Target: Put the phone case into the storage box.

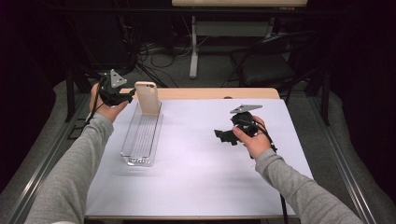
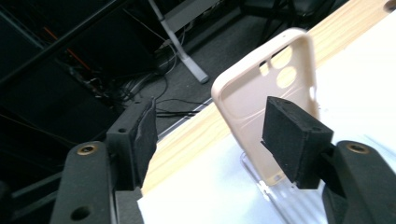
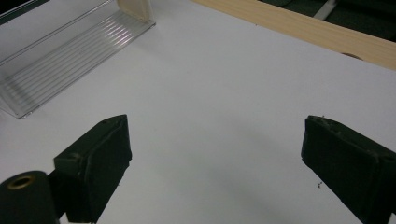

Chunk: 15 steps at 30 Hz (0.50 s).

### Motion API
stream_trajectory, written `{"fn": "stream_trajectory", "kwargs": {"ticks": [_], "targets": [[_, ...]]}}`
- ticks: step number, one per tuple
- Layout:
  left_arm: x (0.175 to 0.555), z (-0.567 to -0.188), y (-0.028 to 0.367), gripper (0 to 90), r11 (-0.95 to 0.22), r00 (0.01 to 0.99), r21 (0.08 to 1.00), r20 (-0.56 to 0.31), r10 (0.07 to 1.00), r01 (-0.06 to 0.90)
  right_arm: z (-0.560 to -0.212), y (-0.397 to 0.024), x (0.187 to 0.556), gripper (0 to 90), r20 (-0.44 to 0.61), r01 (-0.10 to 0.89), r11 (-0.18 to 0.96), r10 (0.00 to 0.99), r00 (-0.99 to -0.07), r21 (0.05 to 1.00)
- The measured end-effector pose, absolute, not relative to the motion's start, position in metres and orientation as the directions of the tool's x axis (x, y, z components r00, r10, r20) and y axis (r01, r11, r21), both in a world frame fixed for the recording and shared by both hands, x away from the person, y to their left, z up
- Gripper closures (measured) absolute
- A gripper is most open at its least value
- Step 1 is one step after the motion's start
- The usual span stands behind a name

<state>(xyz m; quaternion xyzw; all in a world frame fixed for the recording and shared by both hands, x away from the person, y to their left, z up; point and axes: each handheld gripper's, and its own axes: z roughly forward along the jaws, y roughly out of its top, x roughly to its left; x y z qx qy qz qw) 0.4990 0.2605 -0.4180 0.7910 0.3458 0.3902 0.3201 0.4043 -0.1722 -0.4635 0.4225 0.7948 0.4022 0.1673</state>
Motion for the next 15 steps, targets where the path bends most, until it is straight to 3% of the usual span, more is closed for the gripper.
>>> {"fn": "stream_trajectory", "kwargs": {"ticks": [15], "targets": [[0.482,-0.402,0.265,24.4,-0.417,0.498,0.832,0.203,0.843,0.367,-0.461,-0.167,0.404,7.7,0.065,0.528,0.327,0.802,-0.594,0.784]]}}
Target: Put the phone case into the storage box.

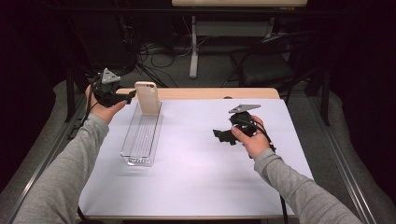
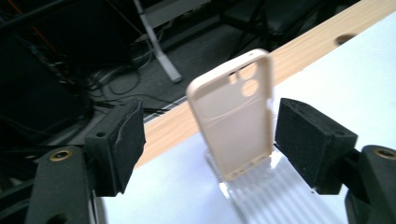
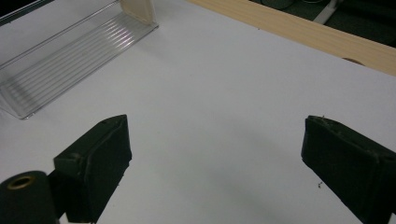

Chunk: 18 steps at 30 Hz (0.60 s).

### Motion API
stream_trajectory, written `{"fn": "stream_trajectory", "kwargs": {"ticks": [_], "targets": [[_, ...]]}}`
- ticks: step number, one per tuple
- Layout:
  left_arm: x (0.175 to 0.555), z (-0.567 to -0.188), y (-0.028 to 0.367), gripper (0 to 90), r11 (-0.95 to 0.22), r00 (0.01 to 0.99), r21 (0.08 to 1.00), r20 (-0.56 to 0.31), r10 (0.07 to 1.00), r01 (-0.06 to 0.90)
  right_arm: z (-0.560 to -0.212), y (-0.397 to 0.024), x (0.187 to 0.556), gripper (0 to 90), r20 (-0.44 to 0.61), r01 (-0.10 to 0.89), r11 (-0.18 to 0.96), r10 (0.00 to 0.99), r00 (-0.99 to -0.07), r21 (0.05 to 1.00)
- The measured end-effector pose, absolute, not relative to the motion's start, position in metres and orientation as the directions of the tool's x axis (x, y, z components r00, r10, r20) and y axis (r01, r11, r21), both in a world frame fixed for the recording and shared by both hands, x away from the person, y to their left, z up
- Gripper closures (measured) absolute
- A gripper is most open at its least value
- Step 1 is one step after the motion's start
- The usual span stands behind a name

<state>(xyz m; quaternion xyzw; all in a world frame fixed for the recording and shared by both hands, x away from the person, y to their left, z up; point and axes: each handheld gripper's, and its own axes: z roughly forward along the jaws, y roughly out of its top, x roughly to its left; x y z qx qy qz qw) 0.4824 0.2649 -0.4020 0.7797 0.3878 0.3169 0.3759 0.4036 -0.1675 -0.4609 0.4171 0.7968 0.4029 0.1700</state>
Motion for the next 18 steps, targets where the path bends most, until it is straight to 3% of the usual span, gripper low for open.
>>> {"fn": "stream_trajectory", "kwargs": {"ticks": [11,18], "targets": [[0.47,-0.396,0.263,22.6,-0.35,0.561,0.837,0.064,0.826,0.42,-0.458,-0.166,0.403,7.7,0.06,0.522,0.332,0.799,-0.598,0.786],[0.464,-0.396,0.259,22.6,-0.341,0.597,0.839,0.024,0.802,0.424,-0.459,-0.167,0.405,7.7,0.066,0.531,0.33,0.801,-0.595,0.781]]}}
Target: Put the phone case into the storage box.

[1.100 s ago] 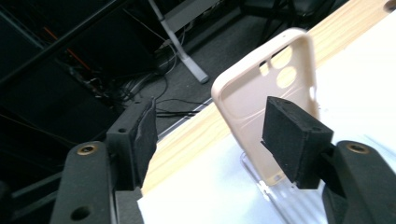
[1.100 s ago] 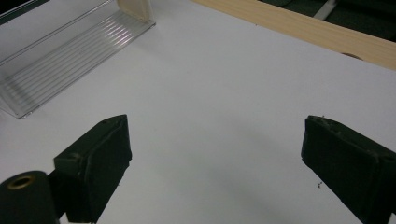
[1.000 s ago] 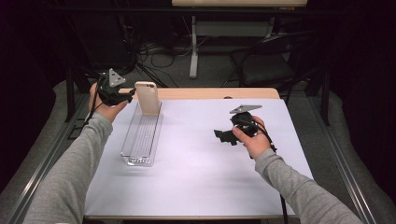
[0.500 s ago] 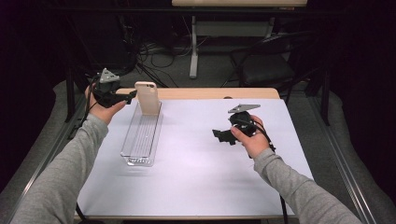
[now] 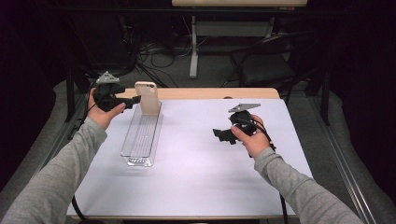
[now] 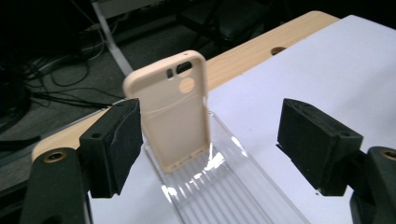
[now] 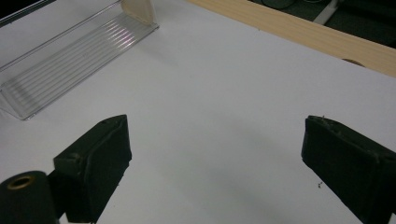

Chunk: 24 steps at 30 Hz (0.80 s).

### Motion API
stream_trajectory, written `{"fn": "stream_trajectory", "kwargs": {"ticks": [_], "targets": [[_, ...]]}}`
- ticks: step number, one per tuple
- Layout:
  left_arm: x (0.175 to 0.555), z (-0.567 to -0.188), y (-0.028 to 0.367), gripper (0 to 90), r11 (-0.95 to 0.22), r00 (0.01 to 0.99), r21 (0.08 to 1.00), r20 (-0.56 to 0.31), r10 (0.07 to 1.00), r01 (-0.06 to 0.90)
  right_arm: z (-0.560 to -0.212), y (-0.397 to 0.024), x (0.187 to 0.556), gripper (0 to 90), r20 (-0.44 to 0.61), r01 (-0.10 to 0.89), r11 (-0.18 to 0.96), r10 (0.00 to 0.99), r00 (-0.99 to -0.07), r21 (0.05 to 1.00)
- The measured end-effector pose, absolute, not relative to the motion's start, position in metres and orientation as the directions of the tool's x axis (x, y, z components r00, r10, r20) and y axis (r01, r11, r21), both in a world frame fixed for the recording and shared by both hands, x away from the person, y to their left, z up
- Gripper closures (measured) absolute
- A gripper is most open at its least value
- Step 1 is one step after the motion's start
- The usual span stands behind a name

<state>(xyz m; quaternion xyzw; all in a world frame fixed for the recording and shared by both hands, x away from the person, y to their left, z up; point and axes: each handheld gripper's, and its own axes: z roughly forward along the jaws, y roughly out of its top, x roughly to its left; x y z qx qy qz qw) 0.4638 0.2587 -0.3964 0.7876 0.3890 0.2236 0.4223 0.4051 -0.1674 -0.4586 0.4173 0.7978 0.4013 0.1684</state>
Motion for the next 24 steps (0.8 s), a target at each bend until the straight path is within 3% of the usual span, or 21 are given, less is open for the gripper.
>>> {"fn": "stream_trajectory", "kwargs": {"ticks": [21,24], "targets": [[0.45,-0.396,0.251,14.7,-0.301,0.637,0.843,-0.061,0.768,0.445,-0.457,-0.164,0.406,7.3,0.06,0.529,0.341,0.797,-0.602,0.777],[0.445,-0.395,0.248,6.2,-0.309,0.654,0.844,-0.064,0.754,0.439,-0.456,-0.164,0.405,6.6,0.056,0.525,0.344,0.794,-0.605,0.778]]}}
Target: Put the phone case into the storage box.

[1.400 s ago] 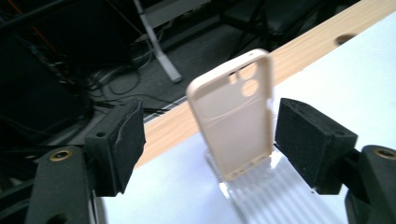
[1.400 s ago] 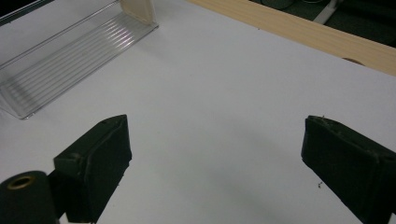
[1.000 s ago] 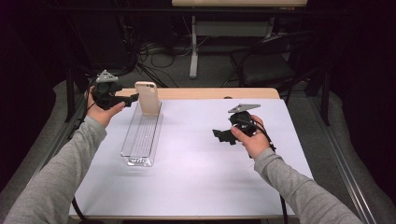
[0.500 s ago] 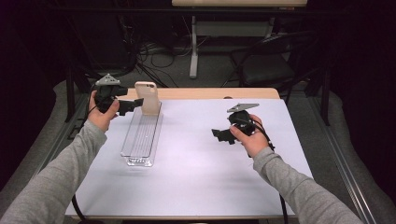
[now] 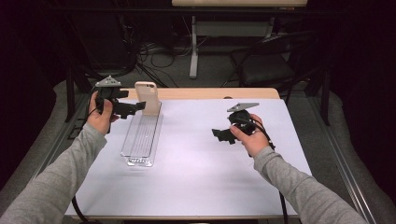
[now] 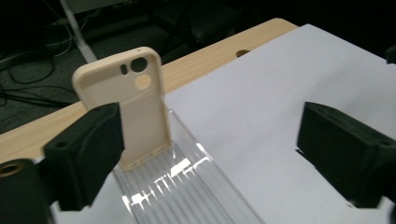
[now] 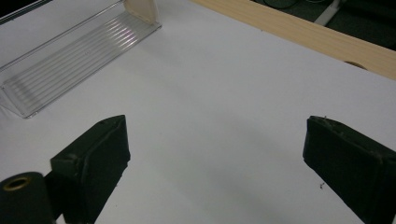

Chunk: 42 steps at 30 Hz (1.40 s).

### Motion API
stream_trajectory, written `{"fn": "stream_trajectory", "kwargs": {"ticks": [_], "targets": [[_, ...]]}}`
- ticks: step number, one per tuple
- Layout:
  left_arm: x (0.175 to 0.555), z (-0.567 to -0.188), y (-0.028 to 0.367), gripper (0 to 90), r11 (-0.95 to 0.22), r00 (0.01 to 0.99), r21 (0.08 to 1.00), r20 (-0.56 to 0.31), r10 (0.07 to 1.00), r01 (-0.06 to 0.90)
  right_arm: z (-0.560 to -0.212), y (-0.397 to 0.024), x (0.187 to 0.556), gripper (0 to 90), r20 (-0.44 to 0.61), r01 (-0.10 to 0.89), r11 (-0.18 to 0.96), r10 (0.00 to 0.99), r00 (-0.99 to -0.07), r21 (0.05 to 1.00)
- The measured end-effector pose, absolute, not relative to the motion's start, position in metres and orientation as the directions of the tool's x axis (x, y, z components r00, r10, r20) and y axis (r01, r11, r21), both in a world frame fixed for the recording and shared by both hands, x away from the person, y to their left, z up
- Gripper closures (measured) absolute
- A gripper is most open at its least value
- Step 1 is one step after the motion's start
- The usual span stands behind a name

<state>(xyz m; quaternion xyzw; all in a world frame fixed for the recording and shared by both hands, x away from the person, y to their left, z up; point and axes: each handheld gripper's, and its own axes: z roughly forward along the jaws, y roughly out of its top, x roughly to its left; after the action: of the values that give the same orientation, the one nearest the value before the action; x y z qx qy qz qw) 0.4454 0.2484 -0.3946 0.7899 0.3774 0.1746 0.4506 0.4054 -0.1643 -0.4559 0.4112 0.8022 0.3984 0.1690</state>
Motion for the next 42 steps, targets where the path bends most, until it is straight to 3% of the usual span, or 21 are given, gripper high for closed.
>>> {"fn": "stream_trajectory", "kwargs": {"ticks": [42], "targets": [[0.403,-0.403,0.221,3.9,-0.372,0.757,0.805,-0.14,0.638,0.463,-0.443,-0.16,0.387,2.0,0.022,0.483,0.403,0.75,-0.661,0.777]]}}
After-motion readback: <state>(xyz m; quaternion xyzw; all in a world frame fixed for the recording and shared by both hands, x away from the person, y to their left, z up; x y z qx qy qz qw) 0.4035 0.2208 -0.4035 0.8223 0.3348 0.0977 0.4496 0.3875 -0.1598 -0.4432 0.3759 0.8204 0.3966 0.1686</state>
